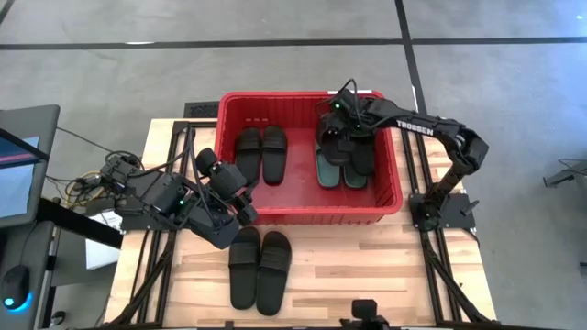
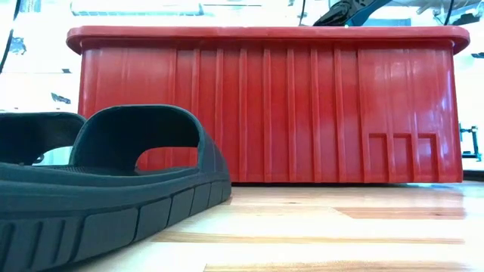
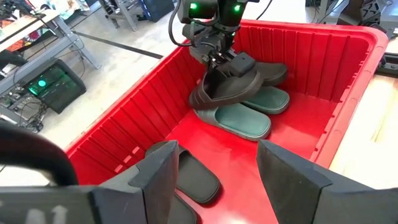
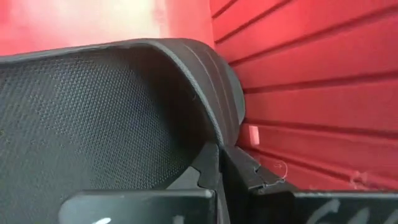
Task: Pick and place slides into bin
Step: Put the right black slipper into the red organizer bin
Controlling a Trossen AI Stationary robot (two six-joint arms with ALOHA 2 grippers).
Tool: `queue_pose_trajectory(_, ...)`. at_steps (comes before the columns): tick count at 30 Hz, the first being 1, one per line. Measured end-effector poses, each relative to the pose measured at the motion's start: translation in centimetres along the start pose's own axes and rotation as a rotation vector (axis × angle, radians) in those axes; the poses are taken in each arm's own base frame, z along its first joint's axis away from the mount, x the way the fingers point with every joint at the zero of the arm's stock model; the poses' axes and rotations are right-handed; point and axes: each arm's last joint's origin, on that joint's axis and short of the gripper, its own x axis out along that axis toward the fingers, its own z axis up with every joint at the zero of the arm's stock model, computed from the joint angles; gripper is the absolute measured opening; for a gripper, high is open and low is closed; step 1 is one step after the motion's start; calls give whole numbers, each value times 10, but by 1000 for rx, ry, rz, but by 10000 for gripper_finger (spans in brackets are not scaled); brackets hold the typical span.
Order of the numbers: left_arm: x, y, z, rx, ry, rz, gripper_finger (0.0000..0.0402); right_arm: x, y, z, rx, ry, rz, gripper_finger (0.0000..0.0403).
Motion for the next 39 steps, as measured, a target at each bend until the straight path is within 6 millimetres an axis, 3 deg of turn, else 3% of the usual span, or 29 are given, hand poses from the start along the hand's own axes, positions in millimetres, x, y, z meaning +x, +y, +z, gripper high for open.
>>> queue_pose_trajectory(6,0,0,0,-12,0,0,206,4,-1,-5,39,19,57,0)
queue_pose_trajectory(39,0,0,0,-33,0,0,206,3,6,1,150,42,-1,0)
